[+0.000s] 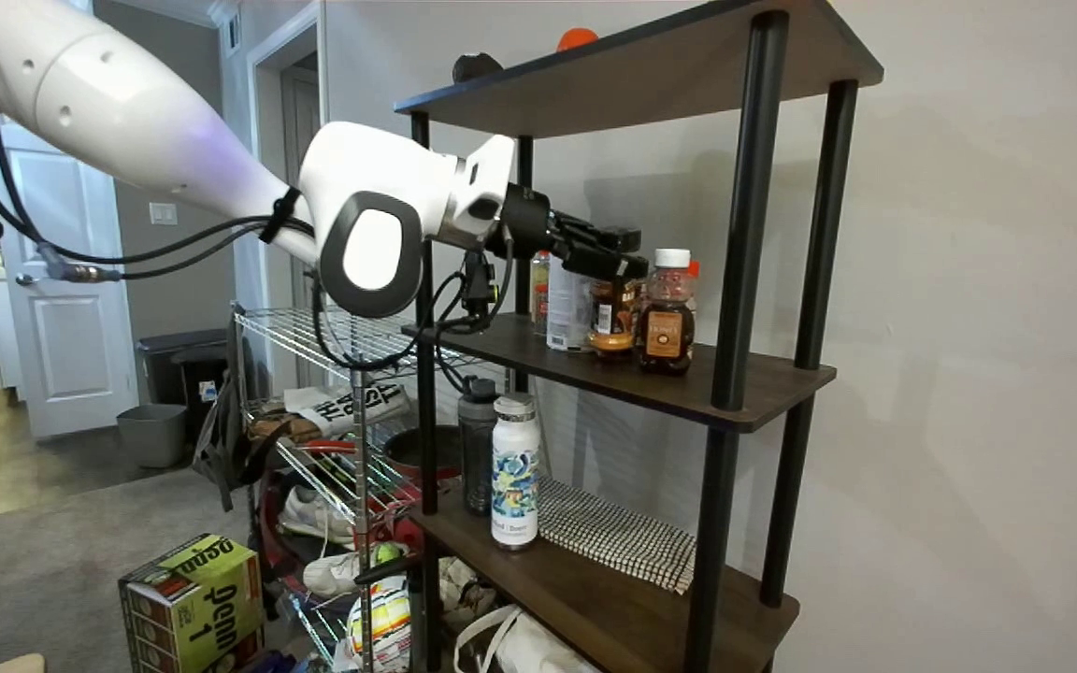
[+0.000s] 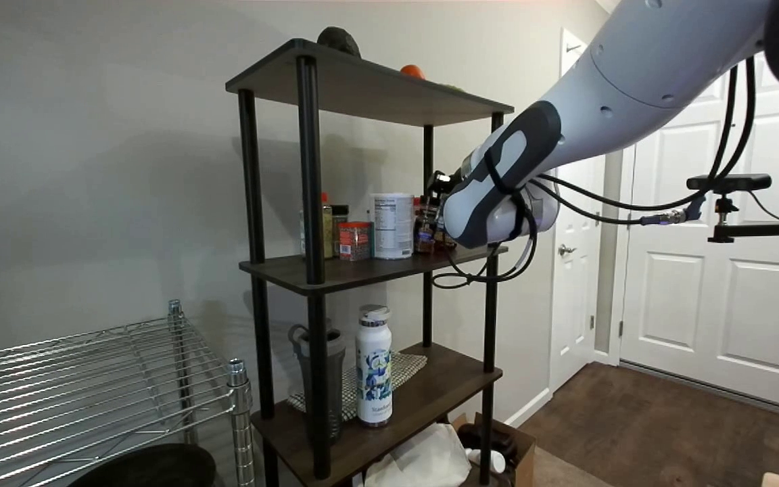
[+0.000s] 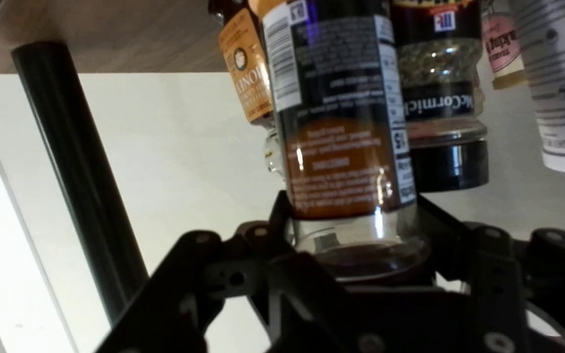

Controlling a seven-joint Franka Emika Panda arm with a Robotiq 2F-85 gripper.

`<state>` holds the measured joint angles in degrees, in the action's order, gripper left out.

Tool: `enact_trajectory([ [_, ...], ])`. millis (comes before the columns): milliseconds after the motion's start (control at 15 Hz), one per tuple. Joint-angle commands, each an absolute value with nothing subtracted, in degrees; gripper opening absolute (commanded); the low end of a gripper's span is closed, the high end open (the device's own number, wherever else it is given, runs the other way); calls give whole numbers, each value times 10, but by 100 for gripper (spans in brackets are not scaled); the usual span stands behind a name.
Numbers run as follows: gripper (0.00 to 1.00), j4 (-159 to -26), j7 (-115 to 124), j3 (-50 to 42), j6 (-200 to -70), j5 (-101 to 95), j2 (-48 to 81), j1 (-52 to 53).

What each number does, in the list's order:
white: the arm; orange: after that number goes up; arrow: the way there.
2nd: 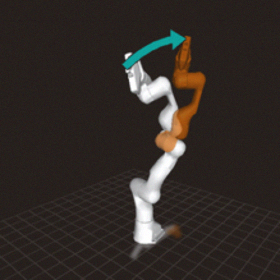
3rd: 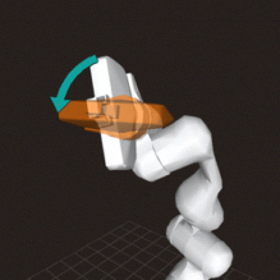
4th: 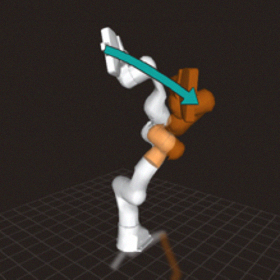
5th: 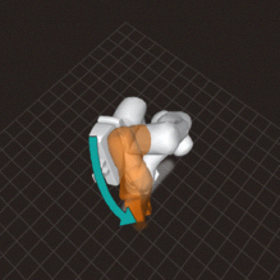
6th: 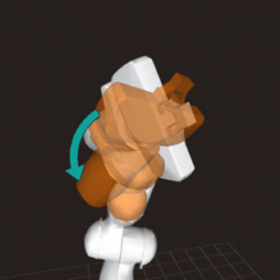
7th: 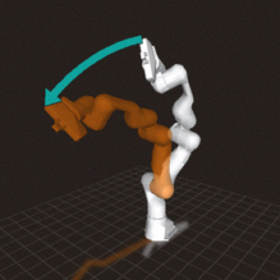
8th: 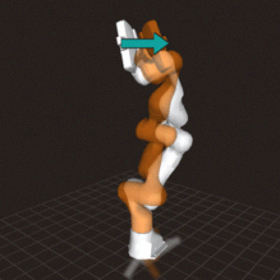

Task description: Change the position of one spice bottle

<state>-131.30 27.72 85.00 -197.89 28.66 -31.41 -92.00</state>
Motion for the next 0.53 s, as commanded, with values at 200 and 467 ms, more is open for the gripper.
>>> enact_trajectory([
  [200,33,-1286,302,840,-1979,300,-312,-906],
  [467,33,-1282,296,835,-1979,298,-317,-901],
])
